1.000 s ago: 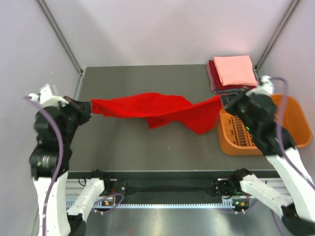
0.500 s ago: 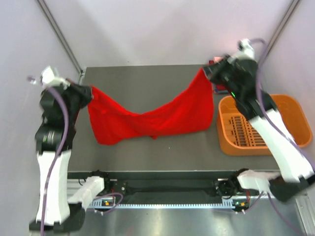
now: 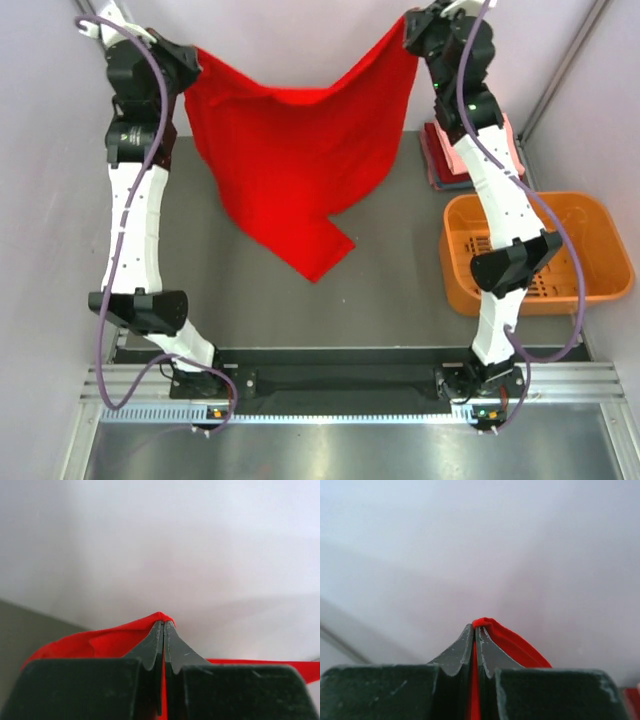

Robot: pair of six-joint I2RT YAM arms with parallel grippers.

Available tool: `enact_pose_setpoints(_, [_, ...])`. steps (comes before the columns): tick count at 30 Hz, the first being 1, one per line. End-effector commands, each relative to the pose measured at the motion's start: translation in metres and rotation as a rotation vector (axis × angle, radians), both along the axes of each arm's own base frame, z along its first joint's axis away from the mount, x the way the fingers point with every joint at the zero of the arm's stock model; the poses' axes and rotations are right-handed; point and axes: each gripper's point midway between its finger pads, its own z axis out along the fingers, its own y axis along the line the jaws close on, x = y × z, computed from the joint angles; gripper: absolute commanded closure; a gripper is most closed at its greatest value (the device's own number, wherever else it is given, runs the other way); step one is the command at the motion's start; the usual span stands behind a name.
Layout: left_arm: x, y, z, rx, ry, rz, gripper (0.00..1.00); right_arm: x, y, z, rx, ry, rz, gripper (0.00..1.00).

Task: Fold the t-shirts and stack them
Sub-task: Flatten the tshirt out

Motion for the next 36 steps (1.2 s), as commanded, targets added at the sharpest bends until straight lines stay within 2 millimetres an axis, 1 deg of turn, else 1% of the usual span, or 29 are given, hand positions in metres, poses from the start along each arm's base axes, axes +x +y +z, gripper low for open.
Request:
enact_pose_setpoints(1, [-0.070,-0.005,0.120,-0.012,-0.338,-0.053,1.00,-0.071,-0.056,0.123,0.047,-0.332,-0.131,1.00])
enact_pose_setpoints(2, [-0.096,-0.005,0.135,-0.004,-0.376,-0.057,1.00,-0.076,-0.059,0.125,0.023,-0.334,-0.143,1.00])
enact_pose_setpoints(3, [-0.099,-0.005,0.124,0.002,-0.354,-0.058,1.00,-0.084,-0.063,0.129,0.012,-0.343,-0.146,1.00])
enact_pose_setpoints(5, [-0.116,0.000,0.115,0.004,-0.342,-0.034,1.00,-0.097,-0.063,0.115,-0.035,-0.293,-0.124,1.00])
enact_pose_setpoints(6, [-0.130,0.004,0.095,0.006,-0.295,-0.018,1.00,-0.101,-0.061,0.106,-0.049,-0.274,-0.106,1.00])
enact_pose_setpoints(7, [-0.135,0.006,0.082,0.012,-0.260,-0.005,1.00,-0.107,-0.059,0.083,-0.076,-0.222,-0.081,1.00])
enact_pose_setpoints(8, [-0.155,0.013,0.077,0.005,-0.253,0.028,1.00,-0.111,-0.059,0.069,-0.083,-0.188,-0.073,1.00])
enact_pose_setpoints(9, [-0.146,0.016,0.029,0.005,-0.125,0.043,1.00,-0.099,-0.053,0.016,-0.117,-0.077,-0.057,1.00])
enact_pose_setpoints(10, [-0.149,0.017,0.011,-0.009,-0.082,0.049,1.00,-0.120,-0.057,0.014,-0.090,-0.071,-0.039,1.00])
enact_pose_setpoints(11, [-0.164,0.017,0.000,-0.009,-0.071,0.049,1.00,-0.123,-0.055,-0.008,-0.086,-0.027,-0.022,1.00])
enact_pose_setpoints(12, [-0.156,0.018,-0.046,-0.004,0.032,0.055,1.00,-0.119,-0.050,-0.069,-0.111,0.093,-0.003,1.00])
enact_pose_setpoints(13, [-0.160,0.019,-0.072,-0.010,0.105,0.062,1.00,-0.138,-0.047,-0.078,-0.075,0.113,0.033,1.00])
enact_pose_setpoints(14, [-0.163,0.019,-0.110,-0.007,0.189,0.061,1.00,-0.144,-0.042,-0.103,-0.077,0.157,0.057,1.00])
enact_pose_setpoints(15, [-0.168,0.018,-0.138,-0.005,0.274,0.059,1.00,-0.155,-0.035,-0.155,-0.091,0.260,0.088,1.00])
enact_pose_setpoints(16, [-0.172,0.019,-0.160,-0.005,0.330,0.068,1.00,-0.162,-0.031,-0.183,-0.105,0.314,0.109,1.00])
enact_pose_setpoints(17, [-0.179,0.022,-0.199,-0.005,0.422,0.084,1.00,-0.168,-0.029,-0.210,-0.121,0.369,0.120,1.00])
enact_pose_setpoints(18, [-0.185,0.028,-0.220,-0.012,0.473,0.126,1.00,-0.179,-0.029,-0.260,-0.155,0.476,0.126,1.00])
enact_pose_setpoints(19, [-0.190,0.031,-0.239,-0.010,0.507,0.142,1.00,-0.186,-0.030,-0.282,-0.144,0.530,0.130,1.00])
enact_pose_setpoints(20, [-0.198,0.034,-0.272,-0.006,0.564,0.163,1.00,-0.192,-0.028,-0.303,-0.151,0.577,0.148,1.00])
enact_pose_setpoints(21, [-0.202,0.036,-0.288,-0.004,0.590,0.177,1.00,-0.200,-0.028,-0.336,-0.172,0.641,0.163,1.00])
enact_pose_setpoints(23, [-0.210,0.040,-0.326,0.005,0.670,0.202,1.00,-0.207,-0.026,-0.359,-0.174,0.688,0.179,1.00])
enact_pose_setpoints(24, [-0.213,0.040,-0.339,-0.005,0.704,0.209,1.00,-0.212,-0.022,-0.376,-0.182,0.711,0.204,1.00])
enact_pose_setpoints(25, [-0.215,0.039,-0.350,-0.009,0.738,0.209,1.00,-0.214,-0.021,-0.382,-0.192,0.718,0.210,1.00])
enact_pose_setpoints(26, [-0.223,0.039,-0.373,-0.010,0.816,0.213,1.00,-0.215,-0.020,-0.388,-0.203,0.729,0.212,1.00])
enact_pose_setpoints(29, [-0.239,0.035,-0.405,-0.033,0.941,0.214,1.00,-0.220,-0.021,-0.400,-0.251,0.753,0.199,1.00])
enact_pose_setpoints(32, [-0.246,0.039,-0.420,-0.031,1.003,0.255,1.00,-0.220,-0.027,-0.404,-0.270,0.755,0.170,1.00])
enact_pose_setpoints(33, [-0.246,0.041,-0.419,-0.013,1.015,0.257,0.90,-0.220,-0.031,-0.403,-0.274,0.758,0.151,1.00])
enact_pose_setpoints(34, [-0.242,0.045,-0.417,0.013,1.020,0.269,0.84,-0.220,-0.033,-0.404,-0.282,0.761,0.141,1.00])
enact_pose_setpoints(36, [-0.228,0.073,-0.392,0.119,0.956,0.393,0.72,-0.220,-0.040,-0.403,-0.297,0.776,0.105,1.00])
